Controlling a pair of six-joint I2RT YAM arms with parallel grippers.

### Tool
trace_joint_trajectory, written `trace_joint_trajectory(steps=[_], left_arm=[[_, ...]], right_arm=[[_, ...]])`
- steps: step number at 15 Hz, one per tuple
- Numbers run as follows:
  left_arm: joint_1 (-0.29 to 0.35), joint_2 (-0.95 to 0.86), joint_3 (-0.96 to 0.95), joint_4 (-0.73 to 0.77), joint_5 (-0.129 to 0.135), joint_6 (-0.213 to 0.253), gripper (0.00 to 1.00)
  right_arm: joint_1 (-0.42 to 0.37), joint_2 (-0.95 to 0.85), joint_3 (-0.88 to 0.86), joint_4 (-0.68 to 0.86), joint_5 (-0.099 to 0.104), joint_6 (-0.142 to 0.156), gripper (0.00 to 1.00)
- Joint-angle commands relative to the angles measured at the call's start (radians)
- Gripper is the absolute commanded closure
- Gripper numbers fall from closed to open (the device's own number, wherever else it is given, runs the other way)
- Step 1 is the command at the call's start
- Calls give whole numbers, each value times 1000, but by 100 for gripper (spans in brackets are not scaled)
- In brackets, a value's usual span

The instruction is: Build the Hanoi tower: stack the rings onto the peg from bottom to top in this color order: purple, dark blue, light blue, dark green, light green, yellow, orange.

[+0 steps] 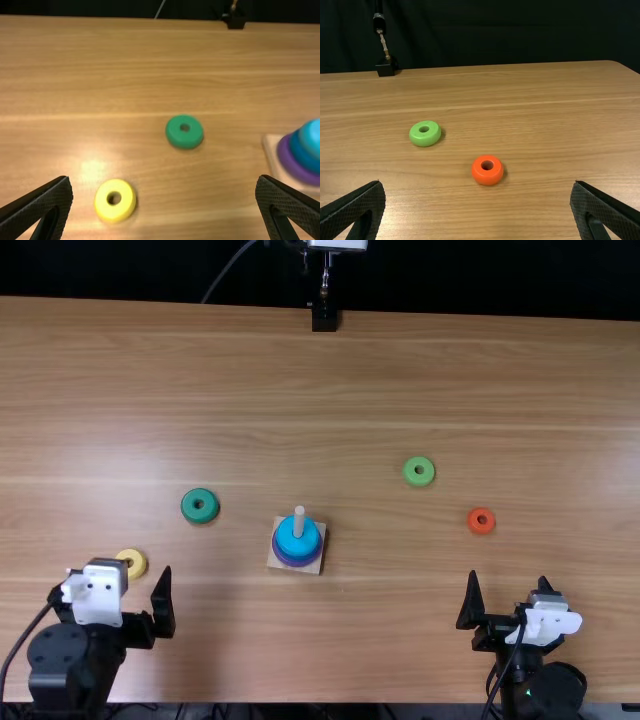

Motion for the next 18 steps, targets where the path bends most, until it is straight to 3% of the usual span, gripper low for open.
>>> trace_joint_trajectory(steps=[1, 2, 4, 6, 8, 10, 14, 18], left_arm=[[10, 80, 99, -25, 31, 8, 0], [10, 146, 167, -78, 35, 9, 0], [8, 295, 283, -170, 70, 6, 0], [-4, 440, 325, -161, 74, -2, 0], [-29, 600, 414, -161, 101, -3, 0], [-64, 746, 478, -161, 103, -3, 0], [-122, 1016, 608, -181, 72, 6, 0], [-171, 1197, 708, -226, -57, 9, 0]], right_arm=[[-10, -13, -68, -76, 11, -7, 0], [-10, -13, -68, -76, 11, -7, 0], [-10, -13, -68, -76, 11, -7, 0], [-10, -13, -68, -76, 11, -7, 0], [-10, -13, -68, -76, 11, -7, 0], [-10, -13, -68, -76, 11, -7, 0], [-10, -13, -68, -76, 11, -7, 0], [-10, -13, -68, -76, 11, -7, 0]])
